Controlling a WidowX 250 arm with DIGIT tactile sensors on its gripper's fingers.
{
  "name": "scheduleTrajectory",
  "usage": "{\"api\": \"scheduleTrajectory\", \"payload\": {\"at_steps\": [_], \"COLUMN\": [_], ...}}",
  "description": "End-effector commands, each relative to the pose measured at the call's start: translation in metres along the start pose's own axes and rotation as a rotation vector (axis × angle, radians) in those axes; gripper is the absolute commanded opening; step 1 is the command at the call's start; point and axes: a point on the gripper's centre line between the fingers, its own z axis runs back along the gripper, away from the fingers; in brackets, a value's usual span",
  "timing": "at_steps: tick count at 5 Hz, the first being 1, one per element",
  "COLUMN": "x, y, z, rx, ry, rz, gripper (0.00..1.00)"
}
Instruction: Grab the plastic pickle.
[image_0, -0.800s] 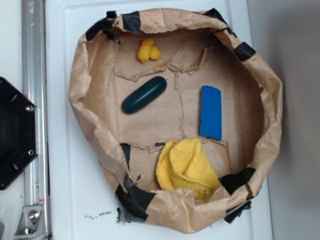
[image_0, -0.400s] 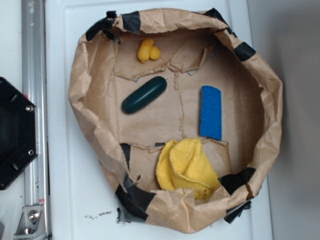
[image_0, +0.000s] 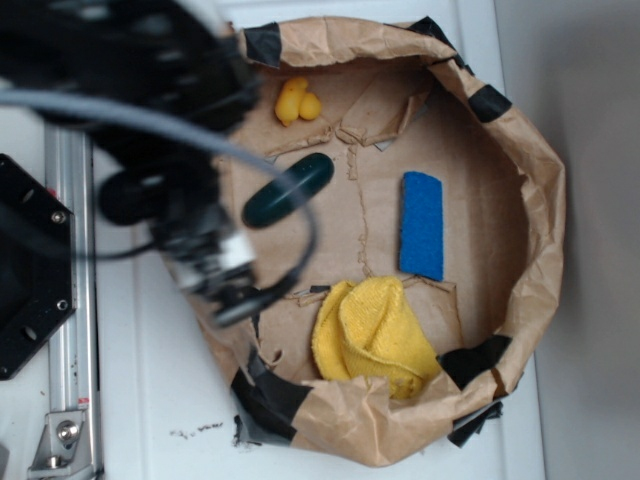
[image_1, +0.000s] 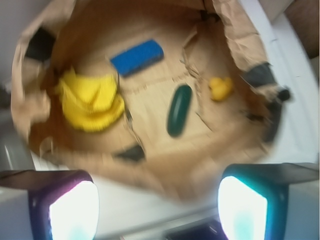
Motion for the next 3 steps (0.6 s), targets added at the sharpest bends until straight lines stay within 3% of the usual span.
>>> {"api": "scheduleTrajectory", "payload": {"at_steps": [1, 2, 3], "x": [0.052, 0.037, 0.027], "y": [-0.009, -0.003, 0.03], "z": [-0.071, -0.115, -0.141], "rx": [0.016, 0.135, 0.162], "ry": [-0.024, -0.018, 0.078], "rz": [0.163, 0.14, 0.125], "gripper": [1.0, 1.0, 1.0]}}
